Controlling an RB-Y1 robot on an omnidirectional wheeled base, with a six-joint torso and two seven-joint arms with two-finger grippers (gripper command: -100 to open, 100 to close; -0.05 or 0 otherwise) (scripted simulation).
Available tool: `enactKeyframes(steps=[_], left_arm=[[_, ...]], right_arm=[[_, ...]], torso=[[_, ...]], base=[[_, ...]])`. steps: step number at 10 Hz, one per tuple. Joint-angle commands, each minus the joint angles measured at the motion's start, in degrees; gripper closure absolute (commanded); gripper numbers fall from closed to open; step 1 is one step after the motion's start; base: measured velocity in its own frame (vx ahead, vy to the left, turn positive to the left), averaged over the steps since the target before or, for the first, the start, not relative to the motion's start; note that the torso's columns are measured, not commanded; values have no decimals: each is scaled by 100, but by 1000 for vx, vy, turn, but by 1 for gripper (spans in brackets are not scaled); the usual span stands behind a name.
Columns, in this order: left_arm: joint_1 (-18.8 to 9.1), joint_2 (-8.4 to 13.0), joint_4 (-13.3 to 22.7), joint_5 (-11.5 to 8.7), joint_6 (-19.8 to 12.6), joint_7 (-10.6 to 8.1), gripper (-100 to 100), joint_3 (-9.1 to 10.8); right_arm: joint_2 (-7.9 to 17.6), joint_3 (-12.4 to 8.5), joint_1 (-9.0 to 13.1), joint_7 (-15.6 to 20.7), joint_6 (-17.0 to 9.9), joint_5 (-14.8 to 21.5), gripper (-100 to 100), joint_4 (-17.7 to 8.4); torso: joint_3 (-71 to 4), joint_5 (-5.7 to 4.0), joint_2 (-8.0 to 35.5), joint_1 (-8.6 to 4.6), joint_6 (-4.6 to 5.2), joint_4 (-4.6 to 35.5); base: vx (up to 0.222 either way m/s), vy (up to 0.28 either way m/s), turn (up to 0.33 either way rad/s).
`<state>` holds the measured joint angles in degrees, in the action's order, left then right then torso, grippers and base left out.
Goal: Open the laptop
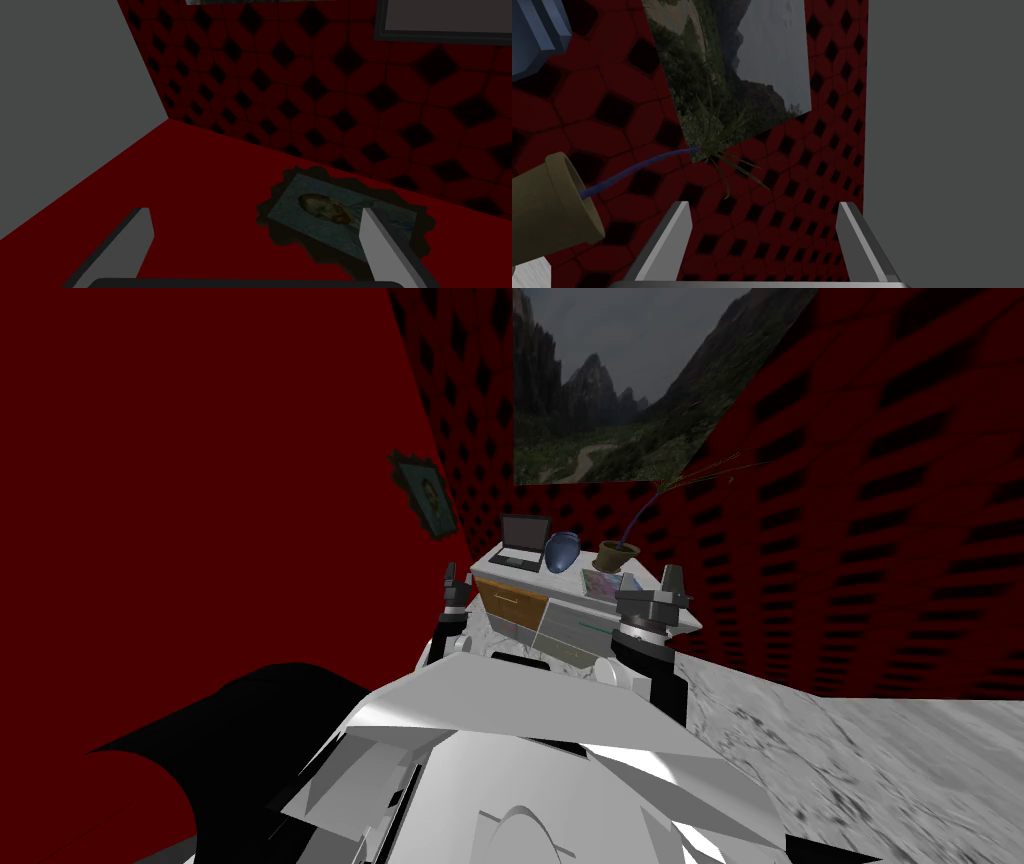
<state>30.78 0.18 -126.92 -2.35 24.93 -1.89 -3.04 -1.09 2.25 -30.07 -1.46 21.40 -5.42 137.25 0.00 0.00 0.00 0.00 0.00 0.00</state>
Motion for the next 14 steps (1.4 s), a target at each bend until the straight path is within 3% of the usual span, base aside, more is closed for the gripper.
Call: enactKeyframes(steps=[1,9,10,11,14], left_arm=[[0,0,0,0,0,0,0,0],[0,0,-2,0,1,0,0,0],[-110,187,14,25,-32,-12,-100,23],[-220,322,32,51,-66,-25,-100,47],[-746,732,137,179,-249,-95,-100,171]], right_arm=[[0,0,0,0,0,0,0,0],[0,0,0,0,1,0,0,2],[0,0,0,0,1,0,0,2],[0,0,0,0,0,0,0,0],[0,0,0,0,0,0,0,-2]], torso=[[-467,0,232,0,0,235],[-7073,0,3539,0,0,3537],[-7919,0,3962,0,0,3960],[-8312,1,4157,4,2,4150],[-8454,2,4230,7,1,4228]], base=[[0,0,0],[0,0,0],[-5,9,-72],[-19,23,-122],[-40,40,-175]])
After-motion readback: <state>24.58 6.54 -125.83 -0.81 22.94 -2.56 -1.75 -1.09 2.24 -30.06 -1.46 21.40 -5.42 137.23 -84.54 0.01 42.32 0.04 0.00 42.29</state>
